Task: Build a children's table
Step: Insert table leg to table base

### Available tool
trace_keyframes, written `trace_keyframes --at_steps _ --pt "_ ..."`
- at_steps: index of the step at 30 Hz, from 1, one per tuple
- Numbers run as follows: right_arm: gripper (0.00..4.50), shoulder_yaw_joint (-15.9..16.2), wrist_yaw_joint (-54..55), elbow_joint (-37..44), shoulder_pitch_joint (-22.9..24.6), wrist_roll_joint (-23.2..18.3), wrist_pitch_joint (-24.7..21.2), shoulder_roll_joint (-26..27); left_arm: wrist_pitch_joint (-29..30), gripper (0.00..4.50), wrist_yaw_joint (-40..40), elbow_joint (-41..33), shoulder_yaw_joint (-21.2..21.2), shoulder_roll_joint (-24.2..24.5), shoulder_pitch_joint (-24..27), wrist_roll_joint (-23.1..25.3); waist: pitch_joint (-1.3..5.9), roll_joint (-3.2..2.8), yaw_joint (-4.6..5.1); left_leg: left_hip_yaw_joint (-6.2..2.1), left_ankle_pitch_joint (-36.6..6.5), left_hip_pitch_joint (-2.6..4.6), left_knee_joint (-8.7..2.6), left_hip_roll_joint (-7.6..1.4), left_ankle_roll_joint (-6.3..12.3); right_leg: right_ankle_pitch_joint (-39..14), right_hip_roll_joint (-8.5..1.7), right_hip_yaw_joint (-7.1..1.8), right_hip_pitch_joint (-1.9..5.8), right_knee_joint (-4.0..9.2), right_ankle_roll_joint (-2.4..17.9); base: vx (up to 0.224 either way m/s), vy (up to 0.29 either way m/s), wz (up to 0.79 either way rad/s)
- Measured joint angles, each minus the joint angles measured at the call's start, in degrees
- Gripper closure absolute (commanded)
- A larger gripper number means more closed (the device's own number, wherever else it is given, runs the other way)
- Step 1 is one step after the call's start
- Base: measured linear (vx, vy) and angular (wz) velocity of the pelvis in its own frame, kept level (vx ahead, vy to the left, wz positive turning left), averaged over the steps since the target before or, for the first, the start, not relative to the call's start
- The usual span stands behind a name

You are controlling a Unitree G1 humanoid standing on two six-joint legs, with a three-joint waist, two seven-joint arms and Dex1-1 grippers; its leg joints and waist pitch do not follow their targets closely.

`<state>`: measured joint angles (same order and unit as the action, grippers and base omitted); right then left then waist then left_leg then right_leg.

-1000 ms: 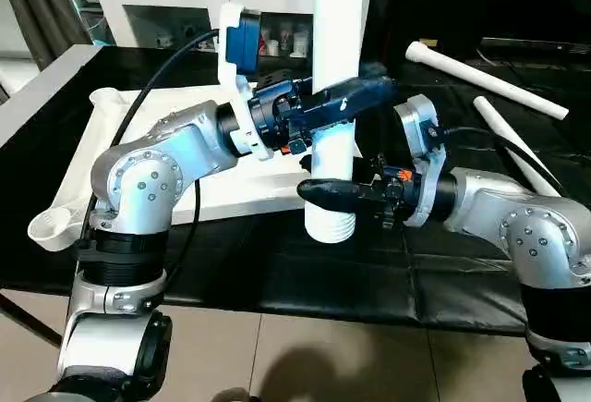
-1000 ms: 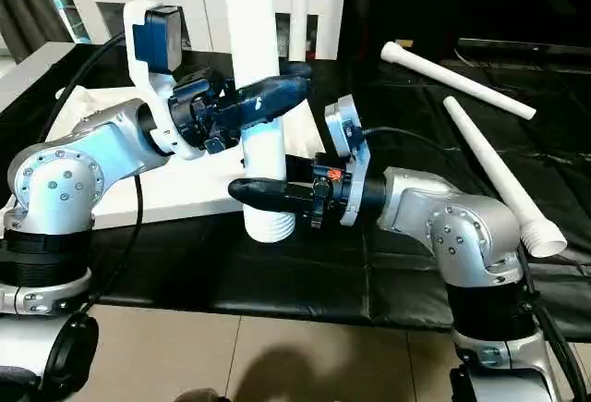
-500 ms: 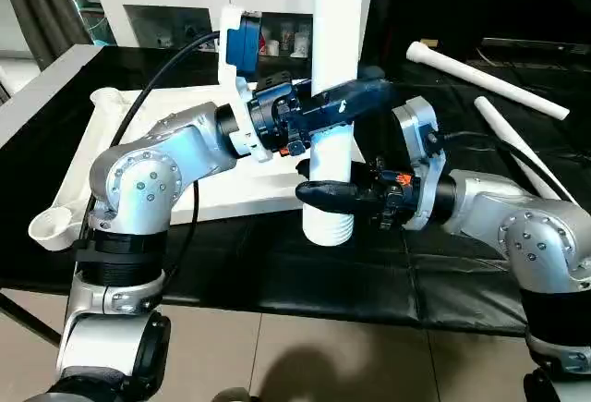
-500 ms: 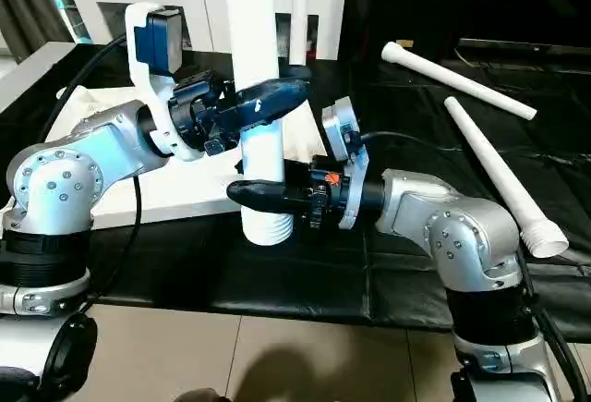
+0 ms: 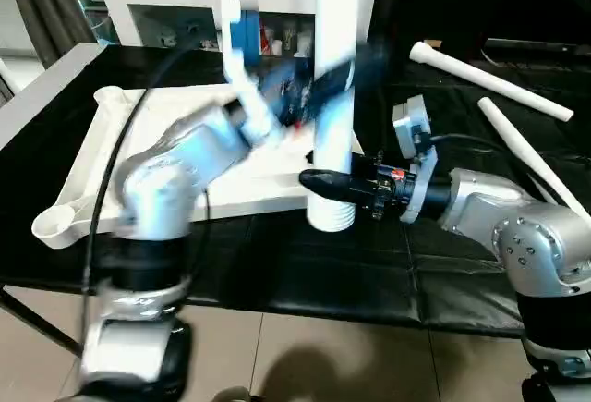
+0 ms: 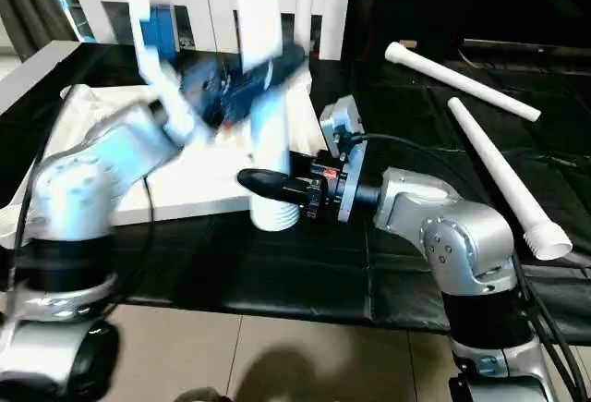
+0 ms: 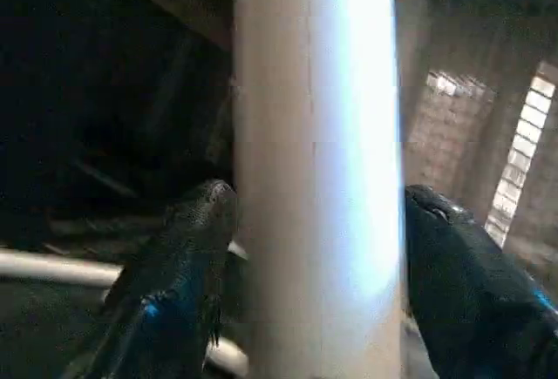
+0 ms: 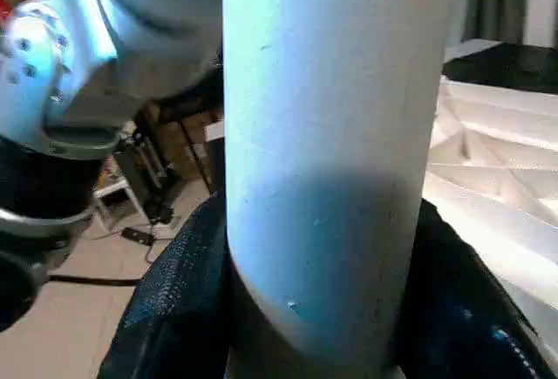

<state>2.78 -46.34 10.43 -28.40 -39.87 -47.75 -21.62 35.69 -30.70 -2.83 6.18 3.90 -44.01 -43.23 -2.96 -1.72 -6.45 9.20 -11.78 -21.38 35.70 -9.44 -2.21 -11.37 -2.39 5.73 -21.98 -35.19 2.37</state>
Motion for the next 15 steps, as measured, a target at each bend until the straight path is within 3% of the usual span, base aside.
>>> trace_keyframes --at_steps 3,8,15 --pt "2.55 -0.33 2.03 -0.54 0.09 0.85 0.09 0.04 -2.61 1.19 5.7 1.59 -0.36 -1.24 -1.52 4.19 0.0 0.0 0.03 0.0 0.0 0.0 0.0 0.0 0.01 0.01 0.0 0.0 0.0 0.0 -0.01 0.0 0.0 0.0" --pt "2.55 0.11 2.2 -0.49 0.79 2.12 0.45 0.13 0.09 1.19 6.15 2.12 0.07 -0.57 -1.93 2.96 0.0 0.0 0.09 0.0 0.0 -0.02 0.0 -0.01 0.0 0.0 0.01 0.0 -0.04 0.0 -0.01 0.0 0.0 0.0" --pt "2.55 1.2 3.41 -0.47 0.89 4.1 1.7 0.17 2.84 1.85 7.46 0.83 0.25 -0.86 -1.22 1.76 0.0 0.0 -0.01 0.01 0.0 -0.03 0.0 -0.01 0.01 0.01 -0.01 0.0 -0.04 -0.02 0.0 0.0 0.0 0.0"
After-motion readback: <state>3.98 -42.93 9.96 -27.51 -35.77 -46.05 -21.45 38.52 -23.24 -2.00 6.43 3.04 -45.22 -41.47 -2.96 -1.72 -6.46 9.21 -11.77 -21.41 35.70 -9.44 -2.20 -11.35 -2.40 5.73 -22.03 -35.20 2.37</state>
